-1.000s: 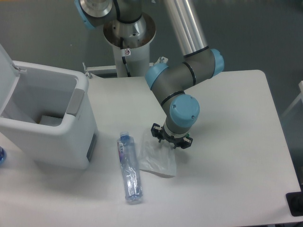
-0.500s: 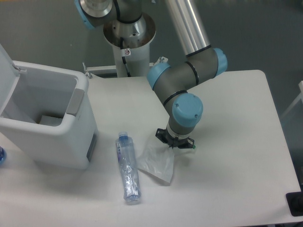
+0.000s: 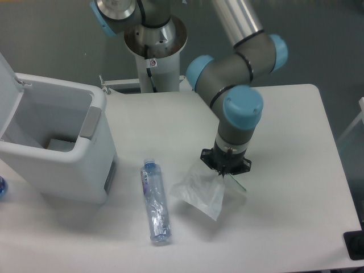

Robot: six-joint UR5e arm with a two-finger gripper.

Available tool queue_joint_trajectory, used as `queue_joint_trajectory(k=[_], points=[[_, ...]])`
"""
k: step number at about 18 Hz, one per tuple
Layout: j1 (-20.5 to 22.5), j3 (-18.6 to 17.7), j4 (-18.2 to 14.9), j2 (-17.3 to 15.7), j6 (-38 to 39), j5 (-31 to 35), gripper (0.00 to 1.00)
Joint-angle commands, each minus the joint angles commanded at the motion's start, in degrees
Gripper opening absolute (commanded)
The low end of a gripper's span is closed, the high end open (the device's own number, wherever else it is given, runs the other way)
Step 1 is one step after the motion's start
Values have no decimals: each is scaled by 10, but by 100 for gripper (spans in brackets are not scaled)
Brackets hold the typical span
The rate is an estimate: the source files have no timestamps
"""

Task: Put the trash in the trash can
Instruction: 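Lift the bag and carry it over the white trash bin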

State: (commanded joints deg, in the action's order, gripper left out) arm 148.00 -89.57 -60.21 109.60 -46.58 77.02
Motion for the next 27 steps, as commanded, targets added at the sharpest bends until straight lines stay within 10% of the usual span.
queue_joint_trajectory(k=[14, 21, 27], points=[[-10, 38, 0, -120, 170, -255, 0], [-41, -26, 0, -218, 217, -314, 0], [-122, -64, 1, -230, 228, -316, 0]])
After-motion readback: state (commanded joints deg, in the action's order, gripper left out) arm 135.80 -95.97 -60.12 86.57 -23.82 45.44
